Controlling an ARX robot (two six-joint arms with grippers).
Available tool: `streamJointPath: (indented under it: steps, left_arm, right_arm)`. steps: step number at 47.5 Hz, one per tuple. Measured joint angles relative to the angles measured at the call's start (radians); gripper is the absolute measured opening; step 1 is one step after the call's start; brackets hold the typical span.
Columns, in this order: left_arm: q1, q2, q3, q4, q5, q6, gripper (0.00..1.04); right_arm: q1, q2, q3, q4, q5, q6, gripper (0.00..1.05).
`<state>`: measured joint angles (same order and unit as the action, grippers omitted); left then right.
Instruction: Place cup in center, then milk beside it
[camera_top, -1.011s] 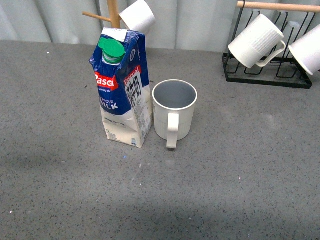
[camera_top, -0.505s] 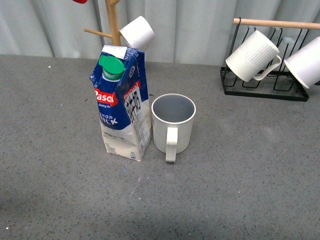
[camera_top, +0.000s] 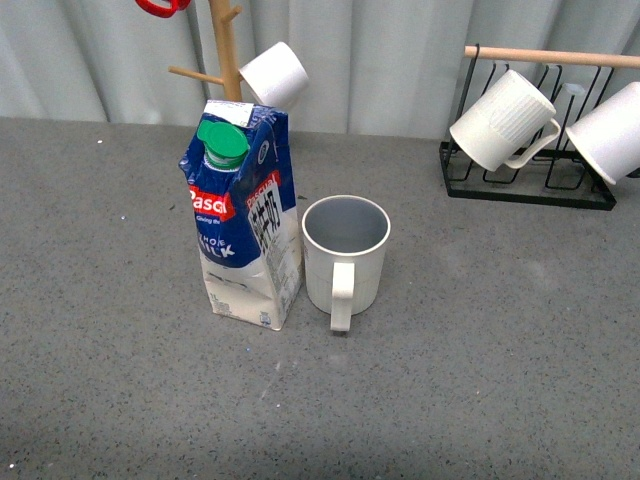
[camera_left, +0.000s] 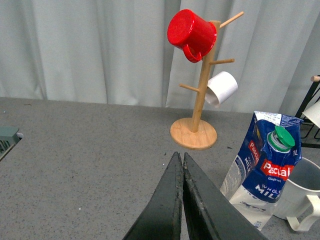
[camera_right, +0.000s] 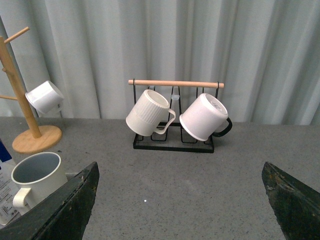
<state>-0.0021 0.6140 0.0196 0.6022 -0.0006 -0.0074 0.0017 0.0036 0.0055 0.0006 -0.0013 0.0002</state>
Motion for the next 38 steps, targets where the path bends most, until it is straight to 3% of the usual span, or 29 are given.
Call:
streamJointPath:
  steps: [38]
  left_arm:
    - [0.000,-0.389,0.000,-0.373,0.000,0.000,0.04]
  right_arm:
    - [0.000,0.000,0.000,0.000,0.000,0.000,0.95]
